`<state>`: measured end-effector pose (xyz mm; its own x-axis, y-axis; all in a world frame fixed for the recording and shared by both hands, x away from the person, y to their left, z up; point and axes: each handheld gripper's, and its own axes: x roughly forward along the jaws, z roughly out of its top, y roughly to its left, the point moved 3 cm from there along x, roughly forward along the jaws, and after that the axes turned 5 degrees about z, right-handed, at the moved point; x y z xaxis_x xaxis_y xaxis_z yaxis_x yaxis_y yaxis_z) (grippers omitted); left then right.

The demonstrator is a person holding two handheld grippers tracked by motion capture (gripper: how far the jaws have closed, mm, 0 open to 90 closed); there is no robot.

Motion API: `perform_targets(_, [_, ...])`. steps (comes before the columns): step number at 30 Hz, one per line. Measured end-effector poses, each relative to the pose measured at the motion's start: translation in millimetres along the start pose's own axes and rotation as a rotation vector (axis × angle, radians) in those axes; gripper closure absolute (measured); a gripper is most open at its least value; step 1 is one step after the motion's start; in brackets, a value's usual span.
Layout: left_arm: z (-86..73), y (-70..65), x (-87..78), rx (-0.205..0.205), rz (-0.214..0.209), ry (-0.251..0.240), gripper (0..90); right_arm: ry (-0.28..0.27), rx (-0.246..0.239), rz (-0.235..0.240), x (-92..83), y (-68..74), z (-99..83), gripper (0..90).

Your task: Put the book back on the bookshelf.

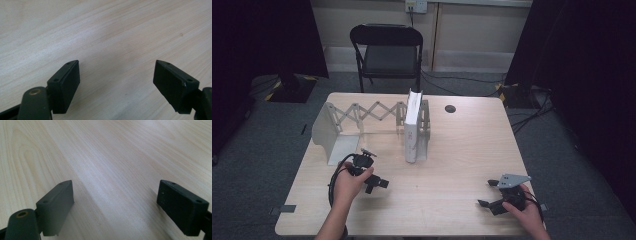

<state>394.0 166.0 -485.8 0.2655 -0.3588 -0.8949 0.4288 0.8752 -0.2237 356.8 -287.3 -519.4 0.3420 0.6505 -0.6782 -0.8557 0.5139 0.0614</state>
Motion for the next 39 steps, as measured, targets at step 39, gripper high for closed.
perform_targets(39, [-23.2,0.5,6.6,0.192,0.110,-0.099,13.7,0.001,-0.001,-0.001,0.0,0.0,0.0,13.6])
